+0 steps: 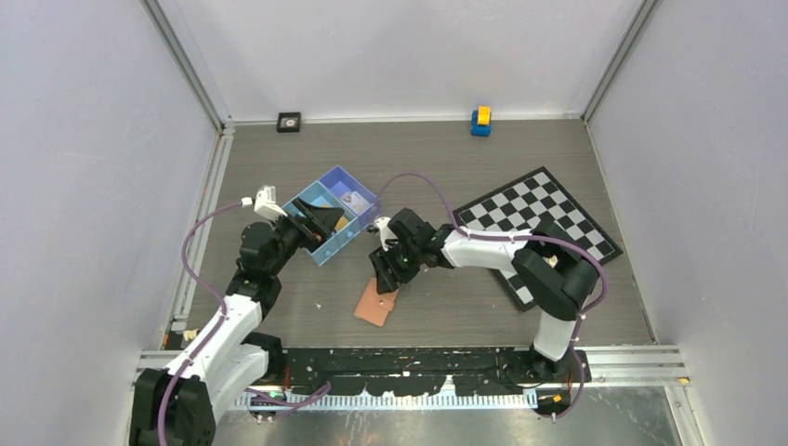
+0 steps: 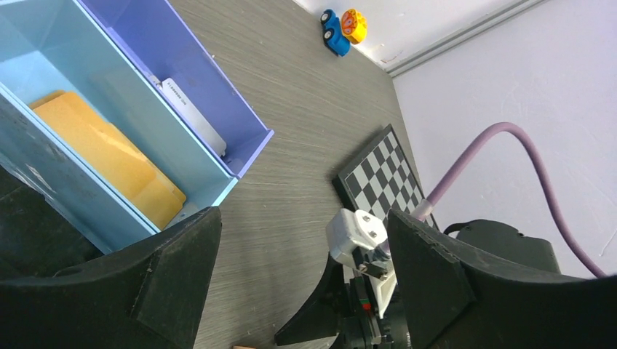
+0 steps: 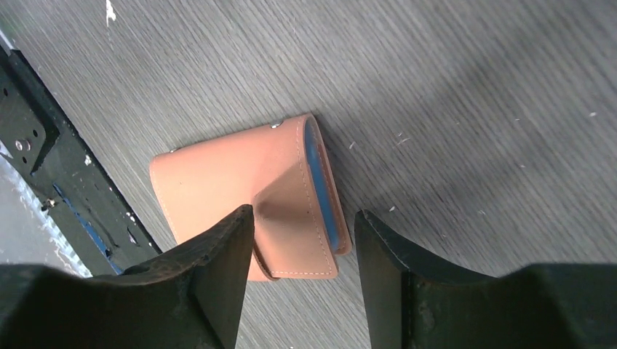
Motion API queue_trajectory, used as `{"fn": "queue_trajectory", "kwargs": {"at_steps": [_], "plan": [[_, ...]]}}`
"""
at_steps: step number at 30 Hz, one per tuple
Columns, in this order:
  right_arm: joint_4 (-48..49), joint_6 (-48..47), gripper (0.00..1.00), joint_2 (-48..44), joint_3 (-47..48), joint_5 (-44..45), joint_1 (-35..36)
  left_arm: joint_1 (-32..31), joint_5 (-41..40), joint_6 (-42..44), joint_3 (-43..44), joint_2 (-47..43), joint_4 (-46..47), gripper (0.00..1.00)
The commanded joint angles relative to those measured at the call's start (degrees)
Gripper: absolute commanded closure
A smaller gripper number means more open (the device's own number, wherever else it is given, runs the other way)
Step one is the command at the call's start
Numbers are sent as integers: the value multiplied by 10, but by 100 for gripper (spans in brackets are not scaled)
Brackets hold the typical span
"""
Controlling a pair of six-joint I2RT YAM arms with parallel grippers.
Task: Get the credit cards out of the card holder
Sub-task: Move the card holder to the center of the board.
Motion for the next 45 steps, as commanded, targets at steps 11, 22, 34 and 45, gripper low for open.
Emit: {"fn": "queue_trajectory", "kwargs": {"at_steps": [11, 22, 34, 45], "plan": [[-15, -5, 99, -7, 19, 12, 0, -8, 19, 24, 5, -11, 16, 15], [75, 64, 100, -105, -68, 94, -84, -73, 11, 104, 34, 17, -12, 24], [87, 109, 84, -198, -125, 276, -138, -250, -66, 261, 137, 155, -90, 24], [50, 155, 38, -179, -111, 301, -139, -285, -71, 298, 223, 337, -124, 25]]}}
